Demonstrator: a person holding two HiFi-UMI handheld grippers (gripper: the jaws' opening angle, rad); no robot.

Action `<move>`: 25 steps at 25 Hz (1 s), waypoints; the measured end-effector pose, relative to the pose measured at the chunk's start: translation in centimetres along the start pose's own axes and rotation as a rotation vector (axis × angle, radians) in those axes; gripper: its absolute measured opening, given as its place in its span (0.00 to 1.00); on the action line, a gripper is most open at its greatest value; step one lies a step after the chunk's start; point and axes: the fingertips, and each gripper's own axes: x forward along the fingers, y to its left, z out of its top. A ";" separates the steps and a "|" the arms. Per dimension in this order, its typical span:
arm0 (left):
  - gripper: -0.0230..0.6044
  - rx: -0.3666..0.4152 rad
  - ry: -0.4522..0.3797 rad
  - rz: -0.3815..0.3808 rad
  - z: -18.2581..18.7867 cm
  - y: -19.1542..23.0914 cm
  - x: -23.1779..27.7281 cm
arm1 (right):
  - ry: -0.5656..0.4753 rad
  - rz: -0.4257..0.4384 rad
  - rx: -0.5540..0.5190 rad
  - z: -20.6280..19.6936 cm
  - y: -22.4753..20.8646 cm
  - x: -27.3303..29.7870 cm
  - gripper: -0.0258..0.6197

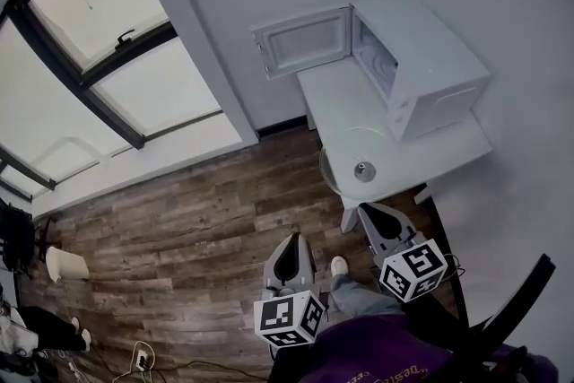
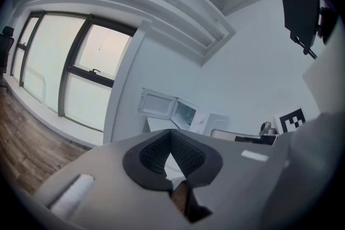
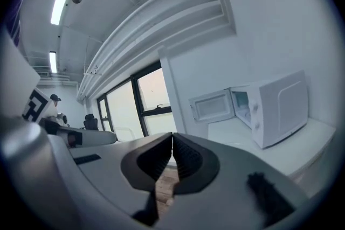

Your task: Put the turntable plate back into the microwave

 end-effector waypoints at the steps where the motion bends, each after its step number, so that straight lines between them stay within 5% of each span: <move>1: 0.04 0.007 0.011 -0.003 0.4 0.4 1.6 | 0.005 -0.008 0.002 0.2 -1.1 0.9 0.05; 9: 0.04 0.051 0.072 -0.092 2.2 1.2 12.0 | 0.006 -0.127 0.036 1.8 -9.5 5.8 0.05; 15: 0.04 0.048 0.150 -0.370 2.7 -2.4 18.2 | 0.012 -0.249 0.075 2.2 -13.2 6.7 0.05; 25: 0.04 0.171 0.297 -0.780 4.8 -5.5 28.3 | -0.011 -0.569 0.197 2.1 -18.4 9.2 0.05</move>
